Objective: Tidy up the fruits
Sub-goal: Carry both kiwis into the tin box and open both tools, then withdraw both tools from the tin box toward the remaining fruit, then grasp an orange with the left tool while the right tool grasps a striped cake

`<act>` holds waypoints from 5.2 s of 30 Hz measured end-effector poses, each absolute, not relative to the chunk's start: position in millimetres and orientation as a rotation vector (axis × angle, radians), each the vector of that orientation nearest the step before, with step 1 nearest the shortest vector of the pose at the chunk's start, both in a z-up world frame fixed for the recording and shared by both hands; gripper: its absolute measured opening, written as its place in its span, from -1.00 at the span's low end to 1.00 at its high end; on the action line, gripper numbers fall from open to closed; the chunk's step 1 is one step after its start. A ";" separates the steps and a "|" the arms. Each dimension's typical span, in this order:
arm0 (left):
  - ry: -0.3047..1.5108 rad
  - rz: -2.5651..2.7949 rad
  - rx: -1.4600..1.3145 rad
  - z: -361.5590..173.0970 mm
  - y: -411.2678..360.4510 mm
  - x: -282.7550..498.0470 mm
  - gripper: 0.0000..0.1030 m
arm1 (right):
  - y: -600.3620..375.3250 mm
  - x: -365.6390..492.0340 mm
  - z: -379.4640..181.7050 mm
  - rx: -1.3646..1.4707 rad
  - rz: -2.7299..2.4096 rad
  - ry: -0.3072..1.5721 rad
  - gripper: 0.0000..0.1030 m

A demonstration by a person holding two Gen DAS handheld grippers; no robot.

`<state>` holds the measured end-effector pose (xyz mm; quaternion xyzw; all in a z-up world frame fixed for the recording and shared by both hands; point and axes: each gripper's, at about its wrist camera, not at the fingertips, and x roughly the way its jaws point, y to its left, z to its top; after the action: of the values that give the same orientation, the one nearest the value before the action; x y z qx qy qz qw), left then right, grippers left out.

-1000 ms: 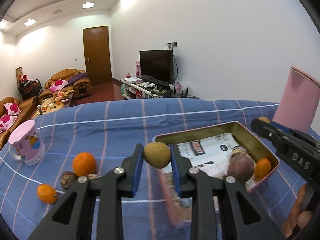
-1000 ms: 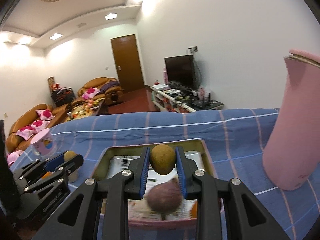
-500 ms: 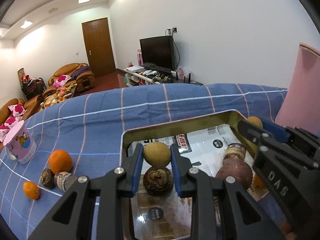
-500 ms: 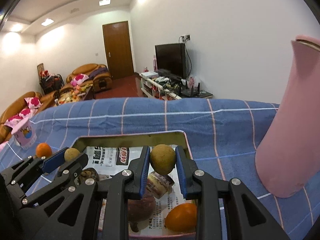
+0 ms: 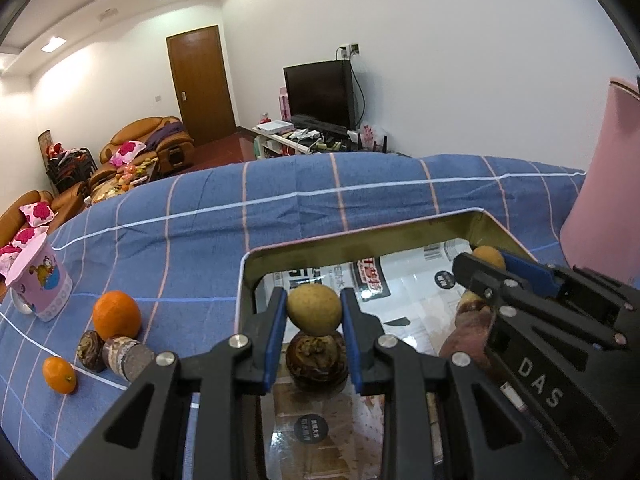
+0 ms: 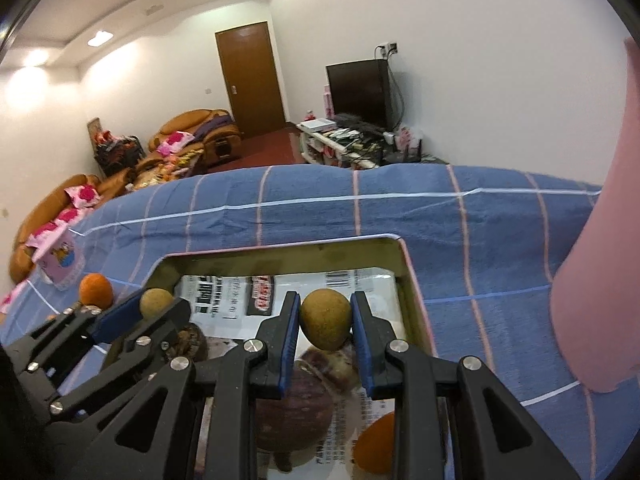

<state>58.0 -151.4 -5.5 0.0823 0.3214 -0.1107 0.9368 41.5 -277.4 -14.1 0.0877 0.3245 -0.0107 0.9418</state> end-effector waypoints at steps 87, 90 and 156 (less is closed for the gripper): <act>0.504 -0.068 0.165 4.3 -10.9 23.9 1.00 | -163.8 -24.7 10.0 0.109 -0.161 0.429 0.58; 0.511 -0.052 0.157 3.2 3.9 28.0 1.00 | -150.5 -19.4 8.8 0.100 -0.149 0.434 0.58; 0.598 0.081 0.027 -4.5 113.3 71.9 -0.17 | -32.5 65.0 -14.2 -0.070 0.105 0.652 -0.30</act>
<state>71.9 113.3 -4.5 0.0134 0.2944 0.0398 0.9548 65.0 -32.5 -14.2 -0.0341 0.3199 0.0517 0.9454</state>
